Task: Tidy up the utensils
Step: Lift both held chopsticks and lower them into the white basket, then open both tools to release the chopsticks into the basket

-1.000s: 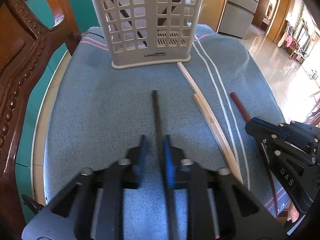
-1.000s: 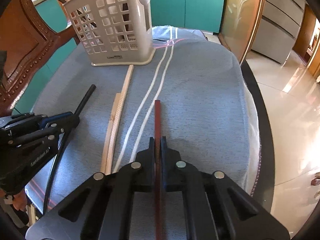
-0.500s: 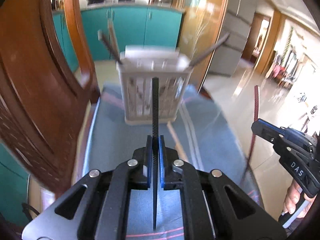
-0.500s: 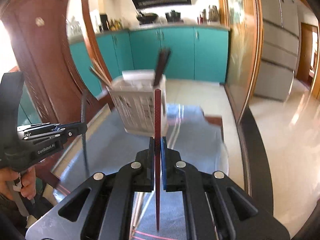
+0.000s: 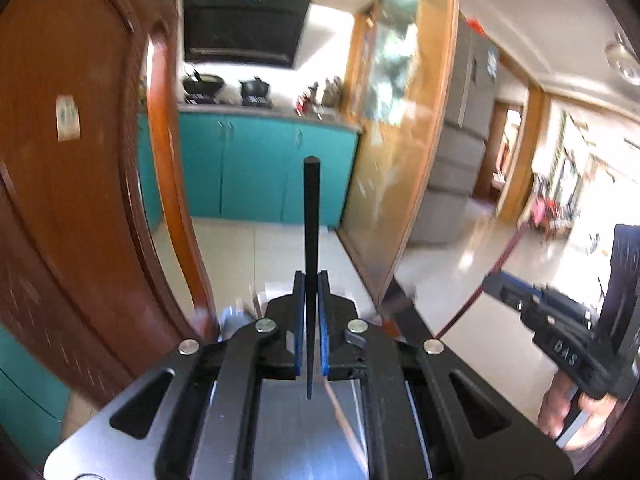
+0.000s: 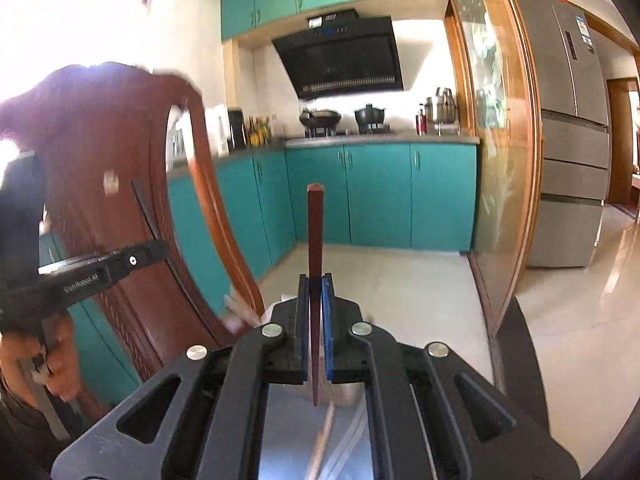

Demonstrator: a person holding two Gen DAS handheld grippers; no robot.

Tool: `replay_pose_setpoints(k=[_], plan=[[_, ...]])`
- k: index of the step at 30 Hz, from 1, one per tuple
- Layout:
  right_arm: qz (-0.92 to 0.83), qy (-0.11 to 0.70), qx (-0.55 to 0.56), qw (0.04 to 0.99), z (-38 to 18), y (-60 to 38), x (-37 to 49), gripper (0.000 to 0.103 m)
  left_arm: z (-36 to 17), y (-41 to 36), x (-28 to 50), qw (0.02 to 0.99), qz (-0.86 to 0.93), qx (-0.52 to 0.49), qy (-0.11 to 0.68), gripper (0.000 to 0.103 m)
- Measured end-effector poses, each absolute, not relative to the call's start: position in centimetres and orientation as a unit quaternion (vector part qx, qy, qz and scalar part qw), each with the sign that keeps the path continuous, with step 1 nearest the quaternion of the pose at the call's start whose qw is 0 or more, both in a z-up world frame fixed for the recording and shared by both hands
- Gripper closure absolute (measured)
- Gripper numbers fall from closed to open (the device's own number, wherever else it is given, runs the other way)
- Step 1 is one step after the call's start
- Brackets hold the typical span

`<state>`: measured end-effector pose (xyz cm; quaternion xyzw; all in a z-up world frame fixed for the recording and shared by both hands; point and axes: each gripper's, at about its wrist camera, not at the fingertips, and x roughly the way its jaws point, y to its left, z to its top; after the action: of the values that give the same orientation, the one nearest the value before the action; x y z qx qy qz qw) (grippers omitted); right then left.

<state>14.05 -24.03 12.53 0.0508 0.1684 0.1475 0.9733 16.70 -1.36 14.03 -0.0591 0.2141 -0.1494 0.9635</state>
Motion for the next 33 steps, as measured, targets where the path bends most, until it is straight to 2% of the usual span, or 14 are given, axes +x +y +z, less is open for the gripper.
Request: replay_pose_setpoints(k=[7, 16, 24, 26, 28, 31, 32, 33], plan=[[0.104, 0.114, 0.066, 0.986, 15.2, -22.6, 17.7, 0.097, 15.6, -1.0, 22.4, 0.979, -0.082, -0.096, 0.161, 0.096], [0.096, 0.181, 0.013, 0.979, 6.2, -18.8, 22.2, 0.097, 7.9, -3.3, 27.5, 0.973, -0.049, -0.065, 0.218, 0.096], [0.107, 0.212, -0.004, 0.971, 3.3, -17.6, 21.7, 0.097, 3.8, -5.0, 27.7, 0.964, -0.070, -0.033, 0.254, 0.096], [0.102, 0.214, -0.008, 0.972, 3.2, -17.8, 21.3, 0.092, 3.2, -5.3, 27.3, 0.963, -0.078, -0.030, 0.257, 0.096], [0.100, 0.205, -0.003, 0.974, 3.5, -18.2, 20.6, 0.079, 2.9, -5.5, 26.6, 0.962, -0.088, -0.028, 0.259, 0.093], [0.096, 0.176, 0.012, 0.980, 4.6, -19.2, 18.7, 0.063, 2.7, -5.7, 25.3, 0.964, -0.094, -0.019, 0.250, 0.078], [0.094, 0.166, 0.017, 0.981, 5.0, -19.6, 17.9, 0.061, 2.7, -5.7, 24.8, 0.964, -0.096, -0.019, 0.246, 0.070], [0.093, 0.155, 0.022, 0.983, 5.4, -20.0, 17.1, 0.059, 2.8, -5.7, 24.4, 0.965, -0.099, -0.020, 0.242, 0.067]])
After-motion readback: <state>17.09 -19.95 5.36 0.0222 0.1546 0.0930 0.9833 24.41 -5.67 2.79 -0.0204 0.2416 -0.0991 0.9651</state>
